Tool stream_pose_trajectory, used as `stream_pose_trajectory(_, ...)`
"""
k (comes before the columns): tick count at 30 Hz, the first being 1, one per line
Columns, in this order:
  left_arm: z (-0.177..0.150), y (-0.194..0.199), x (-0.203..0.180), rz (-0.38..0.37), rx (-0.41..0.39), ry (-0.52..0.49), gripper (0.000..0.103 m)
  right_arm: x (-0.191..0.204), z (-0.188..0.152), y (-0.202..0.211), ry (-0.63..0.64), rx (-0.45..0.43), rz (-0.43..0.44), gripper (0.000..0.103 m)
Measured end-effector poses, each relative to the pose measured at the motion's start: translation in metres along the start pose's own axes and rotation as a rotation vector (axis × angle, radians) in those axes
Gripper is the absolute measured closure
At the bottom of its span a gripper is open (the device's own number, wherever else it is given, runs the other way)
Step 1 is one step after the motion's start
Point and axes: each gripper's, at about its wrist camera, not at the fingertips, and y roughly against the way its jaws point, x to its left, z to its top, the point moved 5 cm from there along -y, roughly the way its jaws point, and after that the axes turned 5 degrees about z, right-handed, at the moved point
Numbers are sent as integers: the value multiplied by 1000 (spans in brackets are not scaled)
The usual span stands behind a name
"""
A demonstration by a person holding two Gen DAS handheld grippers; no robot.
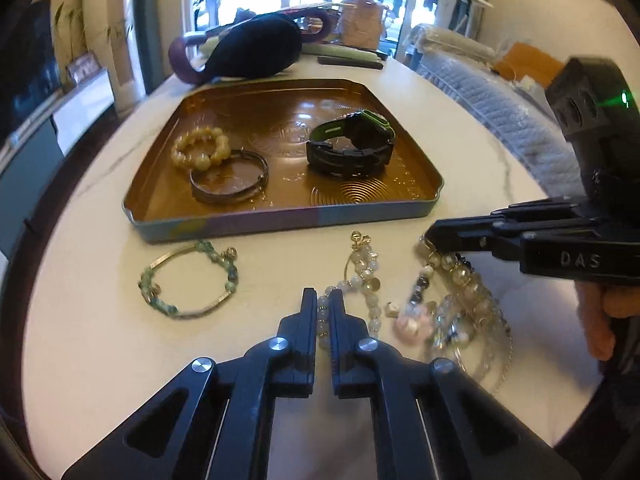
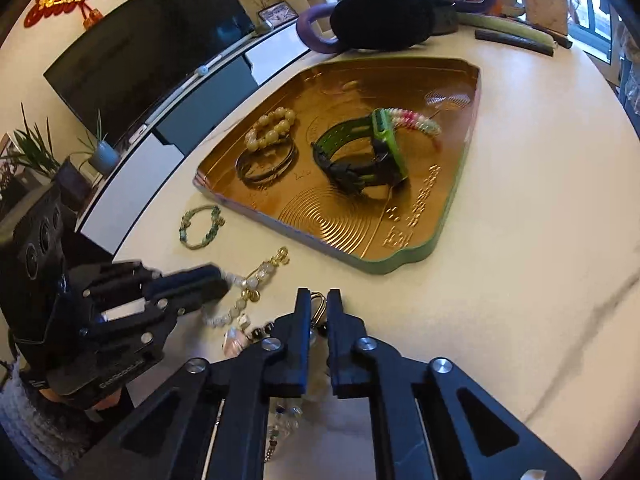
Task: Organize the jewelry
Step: 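Lift the white bead bracelet with left tool while right tool lifts the pearl bar pin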
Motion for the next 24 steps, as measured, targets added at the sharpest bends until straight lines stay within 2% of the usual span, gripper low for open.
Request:
stream_pose_trajectory(3, 0, 4, -1, -31, 4, 36, 97, 3, 6, 11, 15, -43, -9, 102)
stream_pose_trajectory(8, 7, 21, 2, -41, -52, 56, 97, 7, 11, 26, 44, -88, -22, 102)
stream_pose_trajectory(13, 8, 18, 16, -18, -40, 99, 97, 4, 2, 23, 29, -39, -12, 94)
stream_pose_trajectory(15, 6, 15, 19, -22, -22, 104, 97, 9, -4, 19, 65, -12, -28, 94)
stream_pose_trajectory(17, 2, 13, 21, -4, -19, 106, 97, 14, -9, 17, 103, 7, -42, 87)
stream_pose_trajectory(20, -2, 6, 17, -2, 11, 90, 97, 18, -15, 11, 141, 40, -53, 80)
stream_pose_trajectory(24, -4, 3, 9, 42, 3, 45, 91, 18, -23, 0, 181, 92, -81, 79)
